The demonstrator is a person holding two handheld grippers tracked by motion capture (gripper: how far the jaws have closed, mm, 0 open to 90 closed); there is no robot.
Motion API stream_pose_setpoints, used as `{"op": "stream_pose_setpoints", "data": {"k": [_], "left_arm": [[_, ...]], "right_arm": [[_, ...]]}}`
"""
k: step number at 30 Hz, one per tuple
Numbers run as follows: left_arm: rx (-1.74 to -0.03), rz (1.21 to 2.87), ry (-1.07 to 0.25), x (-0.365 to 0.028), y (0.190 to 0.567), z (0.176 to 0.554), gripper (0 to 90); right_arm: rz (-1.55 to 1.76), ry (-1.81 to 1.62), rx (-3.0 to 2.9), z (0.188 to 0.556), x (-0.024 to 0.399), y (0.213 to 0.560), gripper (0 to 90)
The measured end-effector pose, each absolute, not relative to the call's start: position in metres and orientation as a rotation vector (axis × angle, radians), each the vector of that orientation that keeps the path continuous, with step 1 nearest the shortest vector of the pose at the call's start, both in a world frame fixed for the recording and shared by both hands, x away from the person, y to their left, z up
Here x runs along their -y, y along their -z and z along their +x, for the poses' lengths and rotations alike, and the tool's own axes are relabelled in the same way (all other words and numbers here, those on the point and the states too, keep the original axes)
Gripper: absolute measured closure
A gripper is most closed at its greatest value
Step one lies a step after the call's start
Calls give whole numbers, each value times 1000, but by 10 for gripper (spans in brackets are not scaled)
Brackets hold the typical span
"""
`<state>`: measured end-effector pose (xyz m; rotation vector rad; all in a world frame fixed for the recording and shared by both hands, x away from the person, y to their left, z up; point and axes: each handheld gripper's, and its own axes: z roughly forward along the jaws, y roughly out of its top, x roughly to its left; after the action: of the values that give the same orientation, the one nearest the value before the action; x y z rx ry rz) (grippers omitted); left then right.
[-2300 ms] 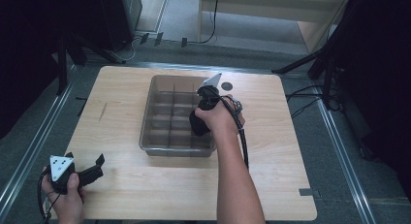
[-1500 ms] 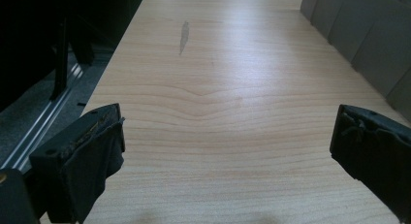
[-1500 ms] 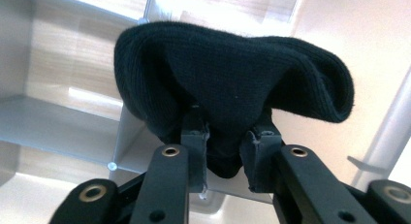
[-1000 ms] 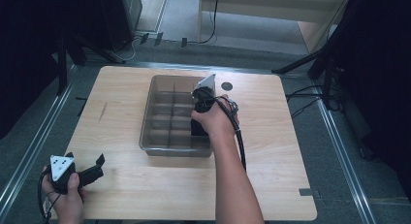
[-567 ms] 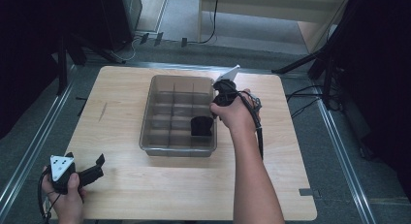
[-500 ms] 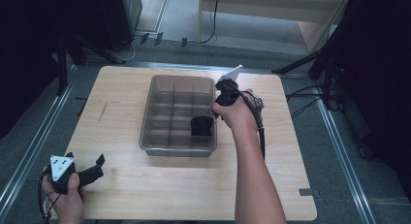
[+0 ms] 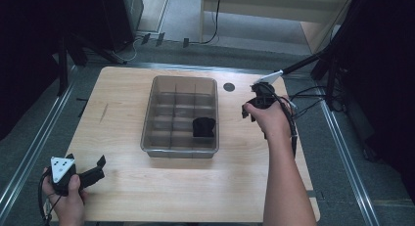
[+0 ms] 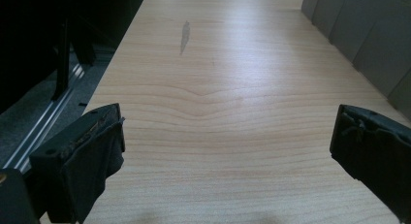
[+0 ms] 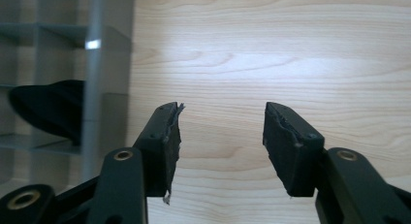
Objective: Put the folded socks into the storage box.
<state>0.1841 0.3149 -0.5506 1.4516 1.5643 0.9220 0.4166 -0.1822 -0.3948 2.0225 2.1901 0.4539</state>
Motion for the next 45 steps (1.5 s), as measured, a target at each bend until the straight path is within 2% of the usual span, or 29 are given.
{"op": "stream_pose_setpoints", "data": {"k": [6, 11, 13, 18, 20, 22, 28, 30, 45], "left_arm": [[-1565, 1448, -923, -315, 551, 184, 0], [-1566, 1447, -923, -315, 551, 184, 0], [-1566, 1449, -923, -315, 551, 184, 0], [-1566, 1451, -923, -315, 551, 184, 0], [-1565, 1451, -924, -315, 551, 184, 0], [-1565, 1451, -923, -315, 551, 184, 0], [-1564, 1450, -922, -315, 551, 184, 0], [-1563, 1453, -923, -315, 551, 184, 0], [-1559, 1473, -915, -313, 551, 185, 0]], "right_arm": [[2048, -466, -2148, 414, 212, 399, 420], [2033, -459, -2129, 413, 230, 407, 316], [1989, -471, -2119, 411, 239, 412, 241], [1986, -630, -2038, 410, 255, 416, 219], [2035, -723, -1977, 409, 262, 418, 166], [2017, -714, -1943, 407, 268, 421, 129], [1953, -758, -1895, 398, 276, 431, 104], [1897, -861, -1877, 391, 280, 443, 20], [1664, -929, -1773, 337, 299, 496, 2]]}}
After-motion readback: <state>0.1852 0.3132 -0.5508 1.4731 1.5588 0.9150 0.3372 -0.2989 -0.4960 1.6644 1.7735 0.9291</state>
